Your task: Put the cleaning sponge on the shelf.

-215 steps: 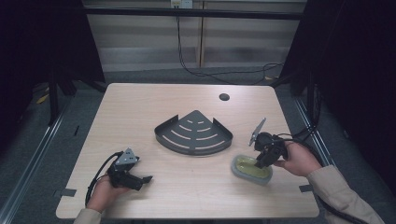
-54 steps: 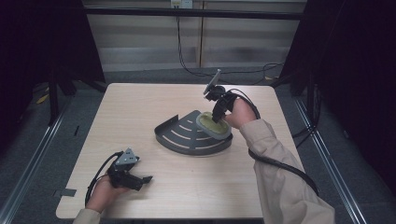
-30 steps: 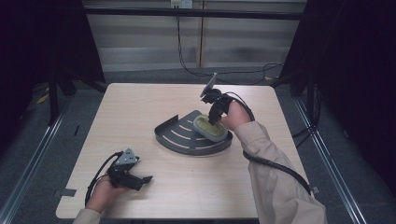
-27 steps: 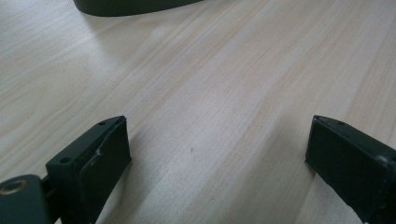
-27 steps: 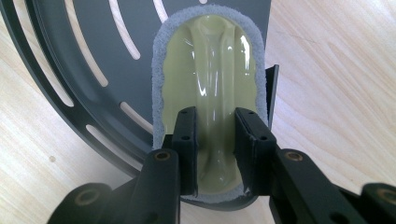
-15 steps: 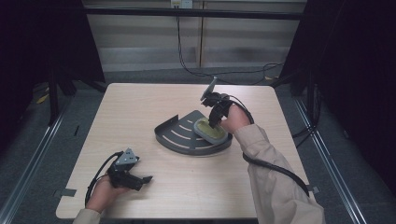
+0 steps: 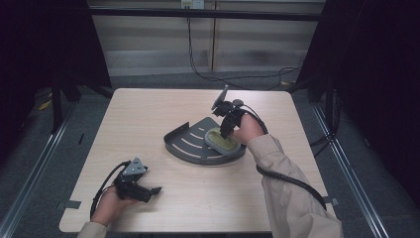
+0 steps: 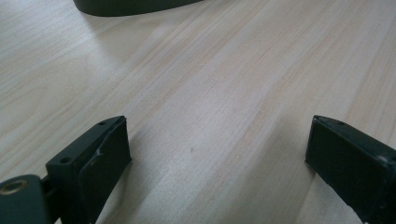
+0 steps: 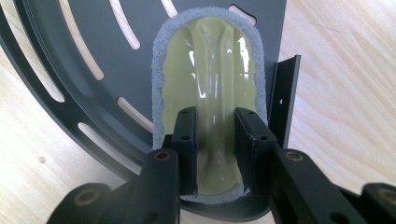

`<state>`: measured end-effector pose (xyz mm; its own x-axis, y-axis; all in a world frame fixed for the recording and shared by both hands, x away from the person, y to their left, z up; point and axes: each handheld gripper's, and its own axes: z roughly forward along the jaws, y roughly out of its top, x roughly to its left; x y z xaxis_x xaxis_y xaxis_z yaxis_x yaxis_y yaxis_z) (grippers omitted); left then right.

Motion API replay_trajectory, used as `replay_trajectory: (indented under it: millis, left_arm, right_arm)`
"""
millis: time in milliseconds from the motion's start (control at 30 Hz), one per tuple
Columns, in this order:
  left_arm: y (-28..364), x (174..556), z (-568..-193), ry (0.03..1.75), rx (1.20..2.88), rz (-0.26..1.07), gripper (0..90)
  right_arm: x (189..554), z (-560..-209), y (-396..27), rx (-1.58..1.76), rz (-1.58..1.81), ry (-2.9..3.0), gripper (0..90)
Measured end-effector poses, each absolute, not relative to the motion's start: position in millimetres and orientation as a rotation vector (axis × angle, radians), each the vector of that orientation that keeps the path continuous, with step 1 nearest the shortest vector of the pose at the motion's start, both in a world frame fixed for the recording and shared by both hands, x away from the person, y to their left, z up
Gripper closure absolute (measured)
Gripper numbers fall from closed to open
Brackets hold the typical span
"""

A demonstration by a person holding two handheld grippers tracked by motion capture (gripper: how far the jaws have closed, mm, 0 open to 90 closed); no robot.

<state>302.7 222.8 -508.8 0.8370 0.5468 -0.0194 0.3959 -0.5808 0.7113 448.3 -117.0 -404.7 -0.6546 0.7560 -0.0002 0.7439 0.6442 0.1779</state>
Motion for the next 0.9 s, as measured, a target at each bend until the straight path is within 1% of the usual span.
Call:
replay_trajectory:
  millis: [900]
  left_arm:
    - [222.8,302.7,-508.8,0.683,2.265,0.260,5.9]
  right_arm:
    - [449.0,-414.1,-120.6,1.303,0.246,2.763,71.1]
